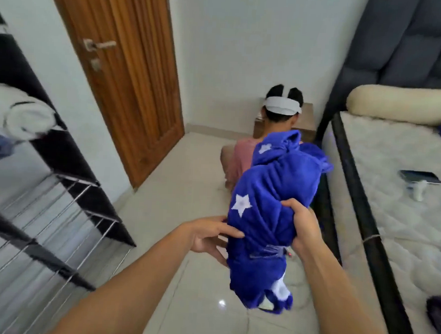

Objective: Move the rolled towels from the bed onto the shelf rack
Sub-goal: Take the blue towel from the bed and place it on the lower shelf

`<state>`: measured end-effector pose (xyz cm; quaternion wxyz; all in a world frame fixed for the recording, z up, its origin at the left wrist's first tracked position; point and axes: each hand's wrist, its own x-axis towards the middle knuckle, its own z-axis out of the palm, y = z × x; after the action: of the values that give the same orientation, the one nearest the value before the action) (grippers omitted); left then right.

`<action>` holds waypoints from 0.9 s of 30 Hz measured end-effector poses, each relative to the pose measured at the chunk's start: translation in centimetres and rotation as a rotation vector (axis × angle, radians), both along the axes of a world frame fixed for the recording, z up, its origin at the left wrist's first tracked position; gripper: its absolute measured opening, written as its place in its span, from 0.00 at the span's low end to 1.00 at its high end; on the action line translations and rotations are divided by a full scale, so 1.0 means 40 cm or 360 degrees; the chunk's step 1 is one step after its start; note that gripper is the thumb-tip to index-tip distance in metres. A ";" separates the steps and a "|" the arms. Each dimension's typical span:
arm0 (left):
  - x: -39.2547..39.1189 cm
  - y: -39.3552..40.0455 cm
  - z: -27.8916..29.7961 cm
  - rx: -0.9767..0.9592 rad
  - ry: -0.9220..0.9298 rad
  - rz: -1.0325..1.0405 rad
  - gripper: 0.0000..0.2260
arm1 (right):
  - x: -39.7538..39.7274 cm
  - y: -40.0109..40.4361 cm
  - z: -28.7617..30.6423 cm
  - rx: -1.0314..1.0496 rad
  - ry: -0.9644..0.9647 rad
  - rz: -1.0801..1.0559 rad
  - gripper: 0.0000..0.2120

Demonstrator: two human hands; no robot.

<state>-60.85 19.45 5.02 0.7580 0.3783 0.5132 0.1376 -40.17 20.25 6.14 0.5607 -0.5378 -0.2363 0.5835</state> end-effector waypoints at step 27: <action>-0.889 0.188 -0.209 -0.0307 -0.0155 0.1985 0.15 | -1.278 0.572 -0.176 -0.0086 -0.0770 0.2261 0.15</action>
<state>-96.39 26.95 -3.33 0.5885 -0.0688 0.6122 0.5236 -91.29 43.15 -0.90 -0.0318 -0.3827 -0.6288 0.6761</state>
